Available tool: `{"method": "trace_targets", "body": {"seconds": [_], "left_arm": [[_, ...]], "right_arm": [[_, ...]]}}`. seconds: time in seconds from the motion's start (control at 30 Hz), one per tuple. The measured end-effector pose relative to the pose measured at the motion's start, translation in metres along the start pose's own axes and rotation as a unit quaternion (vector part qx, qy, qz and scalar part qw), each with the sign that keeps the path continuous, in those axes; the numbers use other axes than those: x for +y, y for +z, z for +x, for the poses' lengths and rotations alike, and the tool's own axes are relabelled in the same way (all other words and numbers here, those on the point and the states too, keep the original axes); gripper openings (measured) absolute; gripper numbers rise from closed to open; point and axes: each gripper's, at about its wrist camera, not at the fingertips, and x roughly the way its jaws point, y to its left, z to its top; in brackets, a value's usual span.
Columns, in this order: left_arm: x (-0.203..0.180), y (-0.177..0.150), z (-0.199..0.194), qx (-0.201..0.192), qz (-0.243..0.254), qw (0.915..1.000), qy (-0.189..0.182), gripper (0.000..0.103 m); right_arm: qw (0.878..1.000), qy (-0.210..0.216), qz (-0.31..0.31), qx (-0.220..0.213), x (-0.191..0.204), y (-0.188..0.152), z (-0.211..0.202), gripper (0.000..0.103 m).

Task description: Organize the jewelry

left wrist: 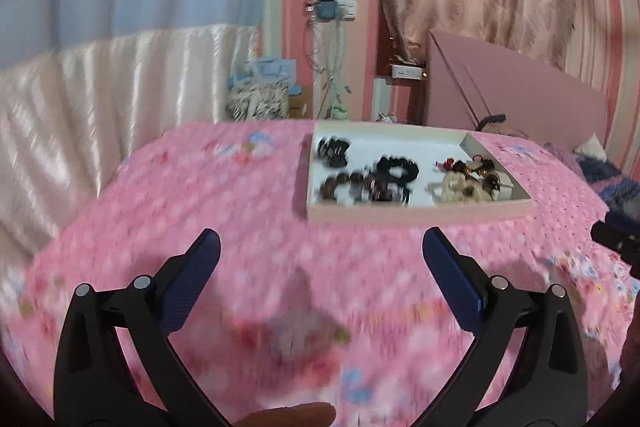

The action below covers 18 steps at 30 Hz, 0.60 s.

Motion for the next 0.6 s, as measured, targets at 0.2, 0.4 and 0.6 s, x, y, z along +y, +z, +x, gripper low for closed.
{"method": "trace_targets", "body": {"seconds": [0.2, 0.4, 0.6], "left_arm": [[0.003, -0.024, -0.01, -0.01, -0.001, 0.9991, 0.042, 0.1], [-0.011, -0.026, -0.02, -0.045, 0.035, 0.9975, 0.042, 0.1], [-0.021, -0.03, -0.017, -0.039, 0.032, 0.998, 0.038, 0.1]], "right_arm": [[0.999, -0.036, -0.01, -0.013, 0.002, -0.026, -0.009, 0.081], [0.998, -0.048, -0.004, -0.032, -0.006, -0.034, -0.014, 0.081], [0.998, -0.038, 0.021, -0.036, -0.023, -0.039, -0.016, 0.081]]}}
